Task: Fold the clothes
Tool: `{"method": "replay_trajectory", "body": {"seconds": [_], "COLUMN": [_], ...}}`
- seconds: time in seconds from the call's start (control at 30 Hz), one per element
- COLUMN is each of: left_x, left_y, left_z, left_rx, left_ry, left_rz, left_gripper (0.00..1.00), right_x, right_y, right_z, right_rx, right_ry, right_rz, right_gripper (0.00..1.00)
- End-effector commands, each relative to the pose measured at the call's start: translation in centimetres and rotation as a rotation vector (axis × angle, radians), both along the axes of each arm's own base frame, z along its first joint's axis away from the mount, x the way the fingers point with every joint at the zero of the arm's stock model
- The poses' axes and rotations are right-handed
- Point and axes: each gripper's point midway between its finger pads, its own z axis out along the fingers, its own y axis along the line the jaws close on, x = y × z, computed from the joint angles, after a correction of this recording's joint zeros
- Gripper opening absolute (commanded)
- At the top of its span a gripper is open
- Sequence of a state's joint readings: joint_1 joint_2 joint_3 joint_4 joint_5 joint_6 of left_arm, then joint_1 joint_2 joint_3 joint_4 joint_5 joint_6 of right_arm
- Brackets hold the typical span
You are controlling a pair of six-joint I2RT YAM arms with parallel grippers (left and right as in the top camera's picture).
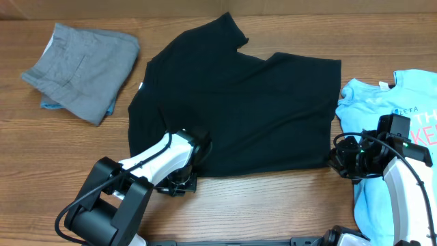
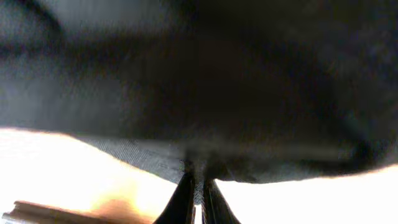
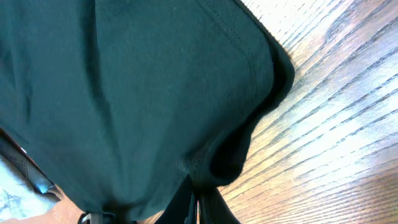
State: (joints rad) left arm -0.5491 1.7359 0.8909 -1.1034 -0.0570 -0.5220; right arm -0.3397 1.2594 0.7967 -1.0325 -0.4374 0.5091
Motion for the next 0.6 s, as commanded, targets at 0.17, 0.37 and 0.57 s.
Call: {"method": "replay_trajectory", "body": {"seconds": [0.17, 0.37, 0.57], "left_x": [0.2, 0.5, 0.0], "left_y": [-0.5, -0.6, 0.2], "left_z": [4.3, 8.1, 11.1], "left_rx": [-0.001, -0.006, 0.043], "left_ry": [0.044, 0.036, 0.054], "left_rz": [0.012, 0.013, 0.007], "left_gripper": [0.04, 0.04, 0.04], "right_x": [-0.2, -2.7, -5.0], "right_y": [-1.2, -1.8, -1.0], "right_z": [0.7, 2.4, 3.5], "right_rx": [-0.077, -0.130, -0.101], "right_ry": [0.005, 0.123, 0.204], "right_rz": [0.024, 0.029, 0.084], "right_gripper": [0.04, 0.04, 0.04]}}
